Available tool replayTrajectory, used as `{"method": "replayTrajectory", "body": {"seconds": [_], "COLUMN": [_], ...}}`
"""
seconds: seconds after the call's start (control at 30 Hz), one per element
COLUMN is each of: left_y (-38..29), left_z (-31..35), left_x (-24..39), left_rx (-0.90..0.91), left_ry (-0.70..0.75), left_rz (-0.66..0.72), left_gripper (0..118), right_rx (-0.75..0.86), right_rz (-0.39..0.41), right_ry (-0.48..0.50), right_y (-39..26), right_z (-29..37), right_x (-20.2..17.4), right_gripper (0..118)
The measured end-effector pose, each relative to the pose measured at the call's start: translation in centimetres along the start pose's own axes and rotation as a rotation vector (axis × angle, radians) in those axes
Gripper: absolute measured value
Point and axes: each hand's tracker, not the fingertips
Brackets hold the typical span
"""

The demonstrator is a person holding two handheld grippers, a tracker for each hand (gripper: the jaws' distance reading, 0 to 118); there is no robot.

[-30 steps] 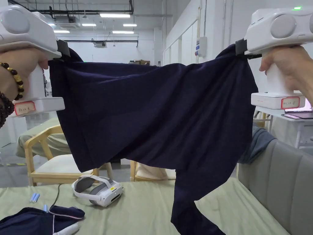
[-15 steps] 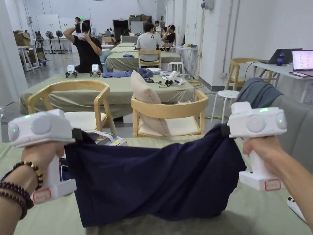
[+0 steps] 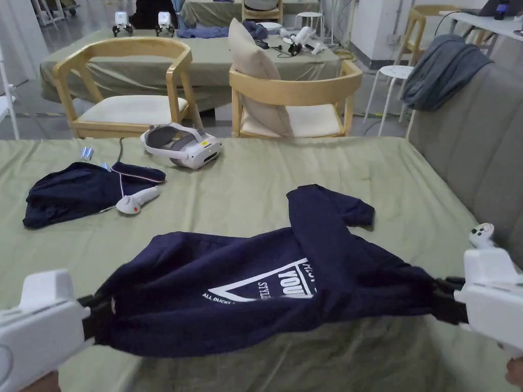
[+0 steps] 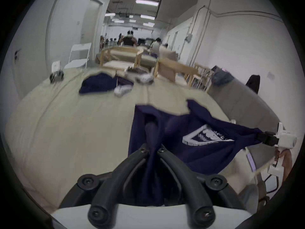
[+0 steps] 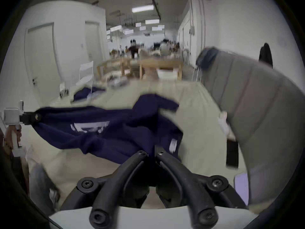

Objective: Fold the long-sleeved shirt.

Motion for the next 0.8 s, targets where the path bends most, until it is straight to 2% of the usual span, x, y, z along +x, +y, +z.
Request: {"method": "replayTrajectory", "body": {"seconds": [0.17, 0.27, 0.37, 0.4, 0.43, 0.47, 0.5, 0.53, 0.57, 0.6, 0.63, 0.67, 0.7, 0.73, 0.77, 0.8], "left_y": [-8.2, -9.9, -10.5, -10.0, -9.5, -9.6, -9.3, -8.9, -8.3, -7.9, -7.7, -7.3, -7.1, -3.8, -3.1, -2.6], "left_z": [-5.2, -7.6, -9.1, -8.8, -8.7, -7.7, -7.1, -6.4, -5.4, -4.1, -3.4, -2.9, -2.5, -1.1, -0.5, -0.1], "left_x": [-1.6, -1.8, -2.6, -2.8, -3.2, -2.3, -2.3, -2.0, -1.7, -1.8, -1.8, -1.8, -1.7, 0.2, 0.8, 1.3], "left_rx": [-0.333, -0.393, -0.396, -0.388, -0.382, -0.372, -0.358, -0.335, -0.298, -0.202, -0.183, -0.173, -0.167, -0.149, -0.104, -0.074], "left_ry": [0.108, 0.168, 0.166, 0.156, 0.147, 0.131, 0.116, 0.112, 0.113, 0.1, 0.071, 0.073, 0.085, 0.088, 0.093, 0.082], "left_rz": [-0.023, -0.077, -0.039, -0.03, -0.015, -0.008, -0.005, -0.005, -0.011, -0.023, -0.017, -0.009, -0.001, 0.002, -0.01, -0.028], "left_gripper": [9, 9, 9, 16, 36, 66, 96, 110, 105, 102, 102, 102, 102, 95, 77, 39], "right_rx": [-0.295, -0.365, -0.388, -0.387, -0.386, -0.376, -0.361, -0.334, -0.298, -0.259, -0.165, -0.133, -0.116, -0.128, -0.117, -0.089], "right_rz": [-0.012, 0.027, -0.012, -0.015, -0.022, -0.031, -0.038, -0.049, -0.054, -0.069, -0.093, -0.074, -0.097, -0.111, -0.119, -0.12], "right_ry": [-0.01, -0.048, -0.02, -0.017, -0.017, -0.014, -0.018, -0.025, -0.041, -0.038, 0.001, -0.006, -0.002, -0.006, -0.016, -0.021], "right_y": [-7.7, -9.6, -10.2, -10.5, -10.4, -9.9, -9.5, -9.0, -8.3, -7.7, -6.9, -6.1, -5.5, -4.8, -4.2, -3.8], "right_z": [-4.6, -6.9, -8.2, -8.4, -8.4, -7.9, -7.4, -6.0, -5.1, -4.3, -3.1, -2.8, -2.7, -2.6, -1.6, -0.7], "right_x": [-0.8, -1.0, -0.4, -0.6, -0.4, -0.3, -0.2, -0.5, -0.4, -0.2, 0.0, 0.0, 0.2, 0.3, 0.4, 0.4], "right_gripper": [4, 4, 4, 4, 10, 29, 63, 109, 118, 115, 115, 115, 110, 100, 79, 44]}}
